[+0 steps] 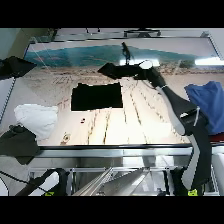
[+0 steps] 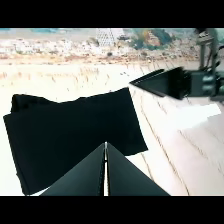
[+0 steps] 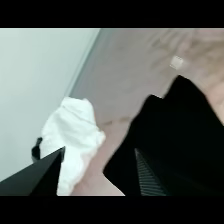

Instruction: Fold the shirts.

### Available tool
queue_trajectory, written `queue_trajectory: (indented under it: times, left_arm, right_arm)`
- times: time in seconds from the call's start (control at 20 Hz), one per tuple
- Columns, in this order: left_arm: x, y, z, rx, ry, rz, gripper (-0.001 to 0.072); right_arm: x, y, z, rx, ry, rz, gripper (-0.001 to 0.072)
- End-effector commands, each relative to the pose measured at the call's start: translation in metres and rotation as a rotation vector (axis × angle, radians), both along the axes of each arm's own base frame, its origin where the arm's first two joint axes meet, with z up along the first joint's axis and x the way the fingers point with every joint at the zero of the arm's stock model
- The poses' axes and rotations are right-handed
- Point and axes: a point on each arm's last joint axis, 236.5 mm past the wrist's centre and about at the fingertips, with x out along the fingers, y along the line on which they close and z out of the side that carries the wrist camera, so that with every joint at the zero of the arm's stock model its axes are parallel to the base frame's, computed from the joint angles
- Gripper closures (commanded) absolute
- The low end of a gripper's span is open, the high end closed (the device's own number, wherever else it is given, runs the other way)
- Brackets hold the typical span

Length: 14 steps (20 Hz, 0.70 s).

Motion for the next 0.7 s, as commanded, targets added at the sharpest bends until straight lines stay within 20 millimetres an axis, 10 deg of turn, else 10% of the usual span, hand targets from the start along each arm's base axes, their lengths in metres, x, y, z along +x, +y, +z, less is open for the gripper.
queue_trajectory:
  times: [0.0,0.2,0.65]
  left_arm:
    - [-0.001,0.000,-0.002,0.001,0.006,-0.003,0.0684]
    - [-0.001,0.000,-0.002,0.004,0.003,-0.005,0.0684]
    - [-0.001,0.000,-0.002,0.007,0.002,-0.006,0.0684]
  right_arm:
    - [0.003,-0.112,-0.054,-0.293,0.200,-0.052,0.0060]
    - [-0.011,-0.143,-0.122,-0.447,0.326,-0.016,0.0016]
    - [-0.030,-0.064,-0.180,-0.439,0.333,0.055,0.0017]
